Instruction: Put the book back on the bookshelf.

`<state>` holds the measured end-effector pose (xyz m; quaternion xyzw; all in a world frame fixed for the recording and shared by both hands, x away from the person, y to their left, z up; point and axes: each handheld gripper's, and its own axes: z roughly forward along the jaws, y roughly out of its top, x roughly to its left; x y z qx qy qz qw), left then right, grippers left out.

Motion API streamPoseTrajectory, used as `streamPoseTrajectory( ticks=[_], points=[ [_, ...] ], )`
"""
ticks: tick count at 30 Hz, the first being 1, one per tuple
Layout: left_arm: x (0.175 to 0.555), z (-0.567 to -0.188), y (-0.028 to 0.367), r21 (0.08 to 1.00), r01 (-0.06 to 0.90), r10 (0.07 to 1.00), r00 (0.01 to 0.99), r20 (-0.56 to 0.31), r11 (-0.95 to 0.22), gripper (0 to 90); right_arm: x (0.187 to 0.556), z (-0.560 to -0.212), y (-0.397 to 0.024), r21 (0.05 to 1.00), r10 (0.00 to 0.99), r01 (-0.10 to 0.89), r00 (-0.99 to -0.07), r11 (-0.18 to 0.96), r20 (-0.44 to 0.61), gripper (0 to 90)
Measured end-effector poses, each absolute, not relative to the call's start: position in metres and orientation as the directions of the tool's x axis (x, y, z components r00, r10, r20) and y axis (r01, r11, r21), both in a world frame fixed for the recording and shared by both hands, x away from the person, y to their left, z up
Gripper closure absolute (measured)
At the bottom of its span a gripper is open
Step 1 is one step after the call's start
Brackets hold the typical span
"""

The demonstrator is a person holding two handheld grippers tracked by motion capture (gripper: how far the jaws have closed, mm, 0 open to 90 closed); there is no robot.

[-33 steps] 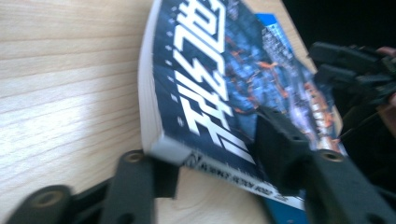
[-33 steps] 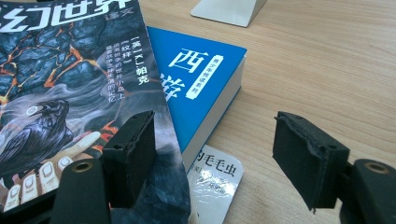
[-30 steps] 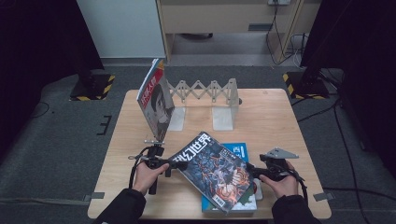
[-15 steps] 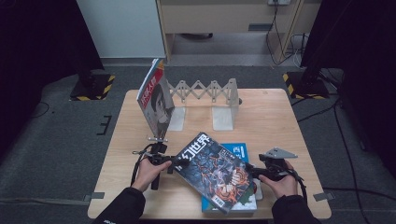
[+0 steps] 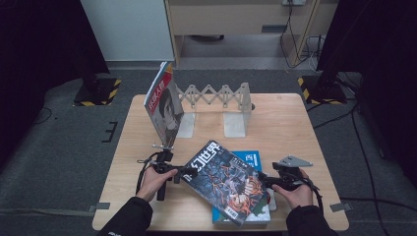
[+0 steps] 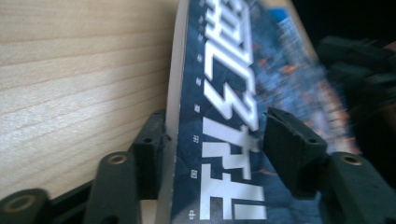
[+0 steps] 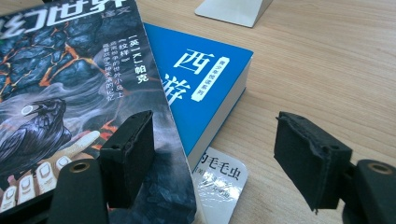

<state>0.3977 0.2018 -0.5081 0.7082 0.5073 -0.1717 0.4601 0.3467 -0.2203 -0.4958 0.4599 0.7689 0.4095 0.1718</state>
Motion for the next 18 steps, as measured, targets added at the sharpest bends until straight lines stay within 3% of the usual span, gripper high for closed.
streamPoseTrajectory(
  ticks=[6,18],
  points=[
    [0.387,-0.492,0.202,0.493,0.867,0.518,0.455,-0.724,-0.071,49.0,0.347,-0.496,-0.221,0.79,0.851,0.565,-0.515,0.24,0.109,29.0],
    [0.388,-0.51,0.19,0.395,0.904,0.516,0.42,-0.746,-0.163,50.5,0.347,-0.496,-0.221,0.791,0.851,0.564,-0.514,0.239,0.109,29.1]
  ],
)
